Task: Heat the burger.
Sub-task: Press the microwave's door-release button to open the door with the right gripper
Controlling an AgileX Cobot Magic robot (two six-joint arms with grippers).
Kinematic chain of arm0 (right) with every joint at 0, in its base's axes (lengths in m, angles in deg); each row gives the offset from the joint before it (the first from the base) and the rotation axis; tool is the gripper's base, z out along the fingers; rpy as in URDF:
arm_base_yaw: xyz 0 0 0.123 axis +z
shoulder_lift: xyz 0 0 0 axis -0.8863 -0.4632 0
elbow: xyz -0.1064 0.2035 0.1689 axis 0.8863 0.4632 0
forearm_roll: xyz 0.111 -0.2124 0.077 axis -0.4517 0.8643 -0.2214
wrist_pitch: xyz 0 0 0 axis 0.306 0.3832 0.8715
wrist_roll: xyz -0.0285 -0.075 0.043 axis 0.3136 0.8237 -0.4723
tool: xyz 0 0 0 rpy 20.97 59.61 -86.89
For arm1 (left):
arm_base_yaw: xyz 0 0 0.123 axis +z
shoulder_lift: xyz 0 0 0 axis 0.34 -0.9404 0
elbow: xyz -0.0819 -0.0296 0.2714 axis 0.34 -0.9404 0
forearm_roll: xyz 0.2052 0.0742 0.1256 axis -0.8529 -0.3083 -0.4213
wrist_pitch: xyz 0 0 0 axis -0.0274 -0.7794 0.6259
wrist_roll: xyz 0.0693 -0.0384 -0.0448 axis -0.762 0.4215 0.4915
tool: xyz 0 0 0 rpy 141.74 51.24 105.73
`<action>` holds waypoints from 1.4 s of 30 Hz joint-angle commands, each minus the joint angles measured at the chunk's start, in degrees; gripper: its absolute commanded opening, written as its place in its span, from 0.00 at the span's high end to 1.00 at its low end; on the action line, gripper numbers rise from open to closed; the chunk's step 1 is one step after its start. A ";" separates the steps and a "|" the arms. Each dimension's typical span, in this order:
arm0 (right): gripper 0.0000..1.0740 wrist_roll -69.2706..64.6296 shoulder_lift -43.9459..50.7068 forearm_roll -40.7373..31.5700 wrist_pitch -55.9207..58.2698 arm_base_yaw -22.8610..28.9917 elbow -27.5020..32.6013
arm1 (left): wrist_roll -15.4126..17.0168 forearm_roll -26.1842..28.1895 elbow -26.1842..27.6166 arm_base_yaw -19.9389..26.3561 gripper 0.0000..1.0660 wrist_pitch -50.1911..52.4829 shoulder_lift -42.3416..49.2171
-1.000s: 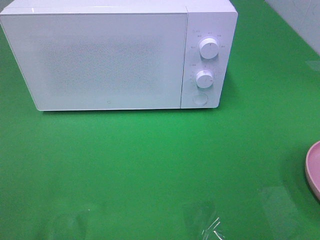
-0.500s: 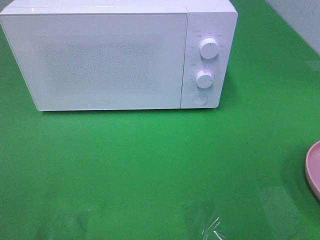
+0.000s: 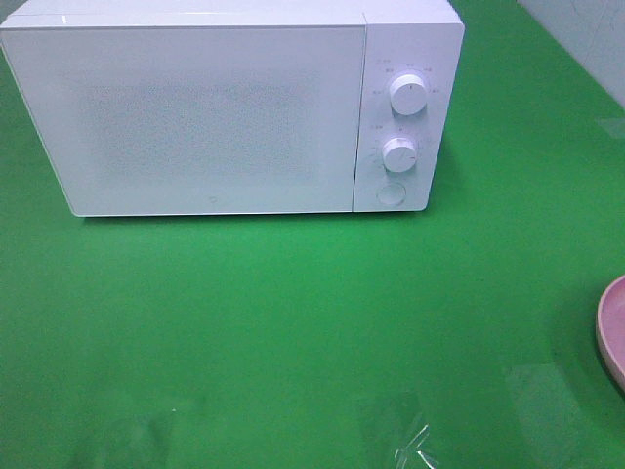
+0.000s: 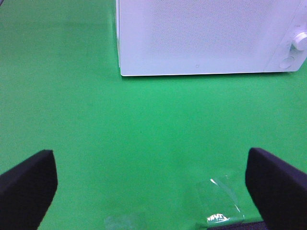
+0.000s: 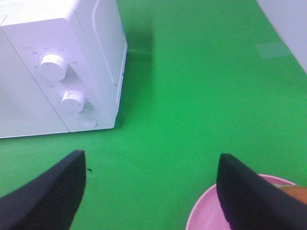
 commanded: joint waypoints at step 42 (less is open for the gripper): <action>0.32 24.69 -42.63 -27.79 -84.91 24.75 18.33 | 0.40 0.00 -0.11 -0.34 0.04 0.00 0.29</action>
